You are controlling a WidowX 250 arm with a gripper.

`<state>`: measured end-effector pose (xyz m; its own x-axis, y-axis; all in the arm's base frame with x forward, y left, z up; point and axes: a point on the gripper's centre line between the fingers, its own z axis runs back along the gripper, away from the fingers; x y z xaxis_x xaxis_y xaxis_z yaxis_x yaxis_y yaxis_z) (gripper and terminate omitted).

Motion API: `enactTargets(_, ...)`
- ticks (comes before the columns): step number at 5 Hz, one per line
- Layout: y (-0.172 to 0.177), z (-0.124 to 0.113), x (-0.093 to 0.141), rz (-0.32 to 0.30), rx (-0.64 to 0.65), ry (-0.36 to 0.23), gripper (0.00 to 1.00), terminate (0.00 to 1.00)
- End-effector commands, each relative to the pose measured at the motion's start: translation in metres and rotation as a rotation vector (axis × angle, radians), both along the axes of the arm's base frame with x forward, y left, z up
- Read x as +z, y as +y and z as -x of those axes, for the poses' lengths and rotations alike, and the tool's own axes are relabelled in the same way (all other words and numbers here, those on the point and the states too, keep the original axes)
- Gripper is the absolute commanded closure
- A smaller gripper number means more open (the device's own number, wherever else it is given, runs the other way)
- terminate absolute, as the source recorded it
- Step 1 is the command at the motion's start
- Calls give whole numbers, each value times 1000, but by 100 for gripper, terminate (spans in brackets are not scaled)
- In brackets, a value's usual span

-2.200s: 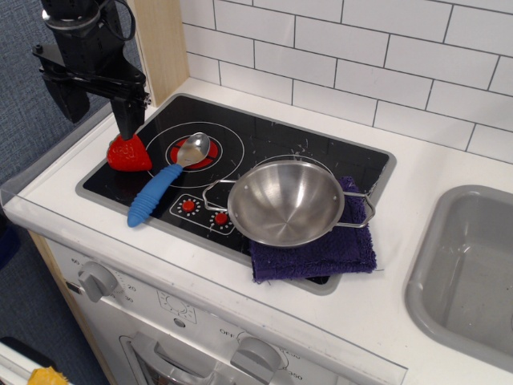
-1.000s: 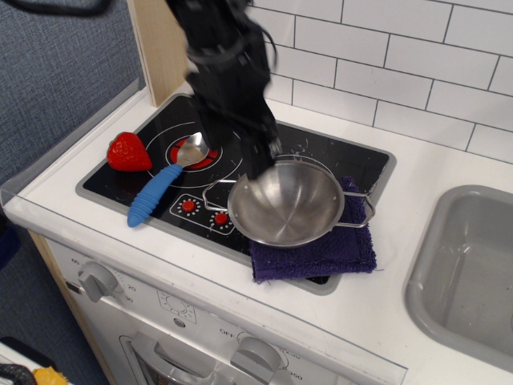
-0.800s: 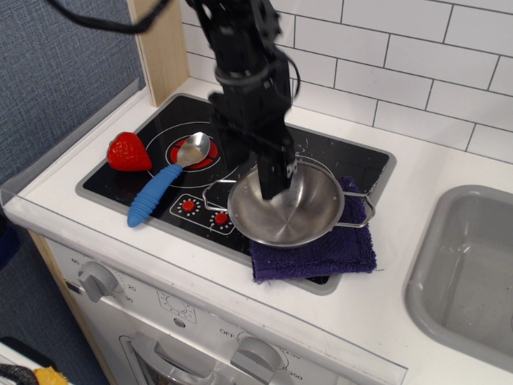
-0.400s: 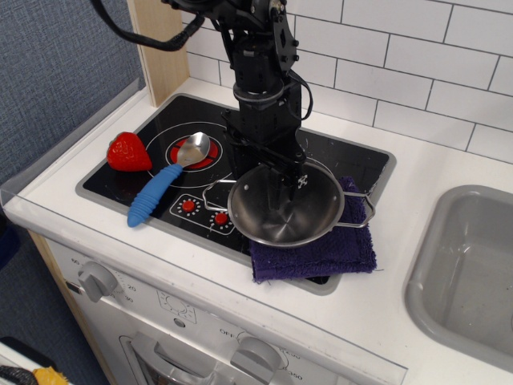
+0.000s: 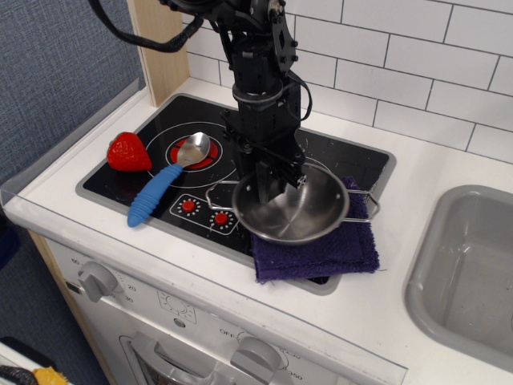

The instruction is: Move the colander behind the spoon and strawberry

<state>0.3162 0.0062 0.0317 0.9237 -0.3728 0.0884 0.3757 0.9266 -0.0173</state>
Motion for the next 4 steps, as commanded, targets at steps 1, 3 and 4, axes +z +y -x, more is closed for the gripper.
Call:
enactTargets(1, 10, 3, 45, 31, 39, -109, 100, 0)
enactTargets(3, 40, -13, 82, 62, 121, -185, 100, 0)
enactTargets(4, 81, -32, 88, 59, 250, -207, 100, 0)
